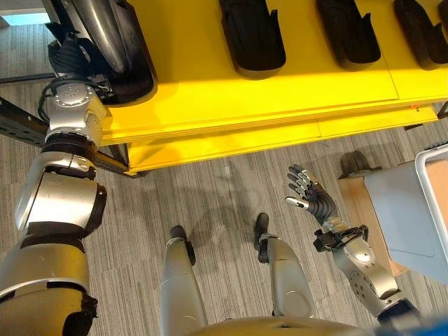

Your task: Move parts from the plastic box to the shelf.

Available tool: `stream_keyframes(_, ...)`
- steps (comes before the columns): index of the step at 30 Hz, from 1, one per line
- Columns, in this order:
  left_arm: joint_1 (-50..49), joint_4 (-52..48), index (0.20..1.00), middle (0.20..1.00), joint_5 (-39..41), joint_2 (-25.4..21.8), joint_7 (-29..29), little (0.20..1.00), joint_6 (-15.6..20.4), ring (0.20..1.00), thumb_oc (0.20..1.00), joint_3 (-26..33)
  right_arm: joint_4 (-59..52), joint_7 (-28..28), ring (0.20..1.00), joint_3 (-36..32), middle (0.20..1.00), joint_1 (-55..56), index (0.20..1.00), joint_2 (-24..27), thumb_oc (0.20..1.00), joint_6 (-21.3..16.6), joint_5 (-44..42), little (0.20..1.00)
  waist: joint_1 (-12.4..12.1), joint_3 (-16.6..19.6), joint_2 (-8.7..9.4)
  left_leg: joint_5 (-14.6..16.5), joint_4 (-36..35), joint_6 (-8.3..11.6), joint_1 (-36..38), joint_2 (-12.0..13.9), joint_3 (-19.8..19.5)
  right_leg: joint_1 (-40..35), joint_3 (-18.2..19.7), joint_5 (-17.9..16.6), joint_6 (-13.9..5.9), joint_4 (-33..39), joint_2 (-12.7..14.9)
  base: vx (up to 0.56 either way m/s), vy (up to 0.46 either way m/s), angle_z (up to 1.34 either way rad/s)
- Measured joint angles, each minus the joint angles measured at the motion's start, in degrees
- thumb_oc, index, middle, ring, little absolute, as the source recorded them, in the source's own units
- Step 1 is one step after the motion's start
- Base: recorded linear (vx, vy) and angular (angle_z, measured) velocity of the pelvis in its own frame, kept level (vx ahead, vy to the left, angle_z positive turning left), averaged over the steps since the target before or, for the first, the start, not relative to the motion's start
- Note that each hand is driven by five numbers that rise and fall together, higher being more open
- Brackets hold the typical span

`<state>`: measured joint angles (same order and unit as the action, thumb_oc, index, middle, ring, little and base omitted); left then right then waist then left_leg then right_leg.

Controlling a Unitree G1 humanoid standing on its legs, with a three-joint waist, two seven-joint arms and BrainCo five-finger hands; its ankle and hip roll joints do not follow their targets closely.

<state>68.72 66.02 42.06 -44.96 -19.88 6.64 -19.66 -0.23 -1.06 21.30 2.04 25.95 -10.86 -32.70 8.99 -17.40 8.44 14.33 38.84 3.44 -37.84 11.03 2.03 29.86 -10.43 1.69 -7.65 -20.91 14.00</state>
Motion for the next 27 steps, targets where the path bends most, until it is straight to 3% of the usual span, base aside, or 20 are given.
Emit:
stream_keyframes(9,0.05,0.23,0.2,0.2,1.17,1.11,0.14,0.2,-0.27,0.2,0.2,0.02,-0.08,-0.9,1.0,-0.07,1.0,1.15,1.0,0.01,1.0,0.23,-0.28,1.0,1.24,2.75,-0.63,0.1,0.65,-0.17,-3.37,0.04,0.74,3.97,1.35,-0.62,0.09,-0.15,-0.06,0.0,0.028,-0.06)
stream_keyframes(27,1.92,1.02,0.2,0.2,-2.31,-0.31,1.25,0.2,-0.98,0.2,0.2,-1.16,-0.12,-2.47,1.0,-0.39,1.0,2.72,1.0,0.03,1.0,0.43,-1.53,1.0,1.4,3.29,-1.09,0.25,1.32,-0.46,-5.6,0.5,1.85,6.69,2.18,-1.32,0.04,0.14,-0.19,0.0,0.009,-0.03)
